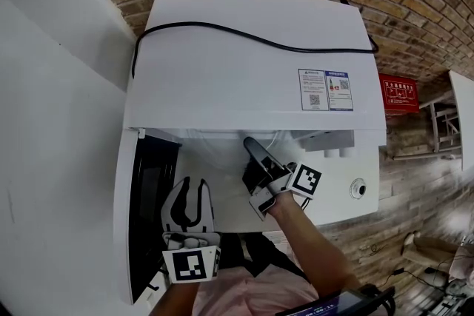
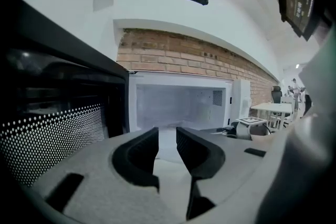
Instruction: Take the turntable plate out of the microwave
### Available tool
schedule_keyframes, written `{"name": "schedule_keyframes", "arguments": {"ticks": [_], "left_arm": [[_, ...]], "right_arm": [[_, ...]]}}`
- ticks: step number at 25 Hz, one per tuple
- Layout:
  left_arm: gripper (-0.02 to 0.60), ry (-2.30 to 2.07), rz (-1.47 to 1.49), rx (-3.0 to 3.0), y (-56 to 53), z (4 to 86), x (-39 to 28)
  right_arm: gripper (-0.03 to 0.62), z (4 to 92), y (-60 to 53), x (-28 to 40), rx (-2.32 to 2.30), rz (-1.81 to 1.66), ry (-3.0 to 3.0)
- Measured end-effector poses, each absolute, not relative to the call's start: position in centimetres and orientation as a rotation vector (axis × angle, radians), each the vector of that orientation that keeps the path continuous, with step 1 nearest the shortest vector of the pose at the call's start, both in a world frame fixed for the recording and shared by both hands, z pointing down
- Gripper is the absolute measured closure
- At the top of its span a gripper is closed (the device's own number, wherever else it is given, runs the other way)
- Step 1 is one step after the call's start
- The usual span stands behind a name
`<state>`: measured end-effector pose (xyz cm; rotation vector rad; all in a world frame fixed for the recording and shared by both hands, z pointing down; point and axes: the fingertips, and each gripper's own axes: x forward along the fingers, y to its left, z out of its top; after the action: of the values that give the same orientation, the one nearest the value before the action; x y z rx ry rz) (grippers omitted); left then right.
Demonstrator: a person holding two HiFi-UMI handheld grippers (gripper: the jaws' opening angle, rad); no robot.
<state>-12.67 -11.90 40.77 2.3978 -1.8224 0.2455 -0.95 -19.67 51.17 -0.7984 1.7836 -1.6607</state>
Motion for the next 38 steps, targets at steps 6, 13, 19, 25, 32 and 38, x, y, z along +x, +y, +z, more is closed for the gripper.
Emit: {"name": "schedule_keyframes", "arguments": {"ticks": [6,13,19,25,32,38], "left_arm": [[0.486,-1.827,0.251,2.399,-11.8,40.6,-12.8],[0.486,-1.839,0.245,2.404,-11.6,40.1,-12.9],[0.486,-1.845,0.247,2.408,-11.2,39.8,-12.8],[0.486,-1.851,0.246,2.412,-10.8,39.6,-12.5],[0.486,-1.837,0.244,2.400,-10.6,39.9,-12.4],[0.485,-1.846,0.266,2.405,-10.7,40.0,-12.7]], "right_arm": [[0.560,52.3,-19.5,-1.0,-0.878,-1.690,1.827],[0.566,52.3,-18.9,-1.0,-0.866,-1.720,1.790],[0.566,51.9,-18.6,-0.8,-0.862,-1.728,1.770],[0.566,52.0,-18.2,-0.5,-0.869,-1.722,1.770],[0.529,52.0,-18.5,-0.4,-0.825,-1.692,1.764],[0.412,51.7,-19.7,-0.6,-0.752,-1.694,1.770]]}}
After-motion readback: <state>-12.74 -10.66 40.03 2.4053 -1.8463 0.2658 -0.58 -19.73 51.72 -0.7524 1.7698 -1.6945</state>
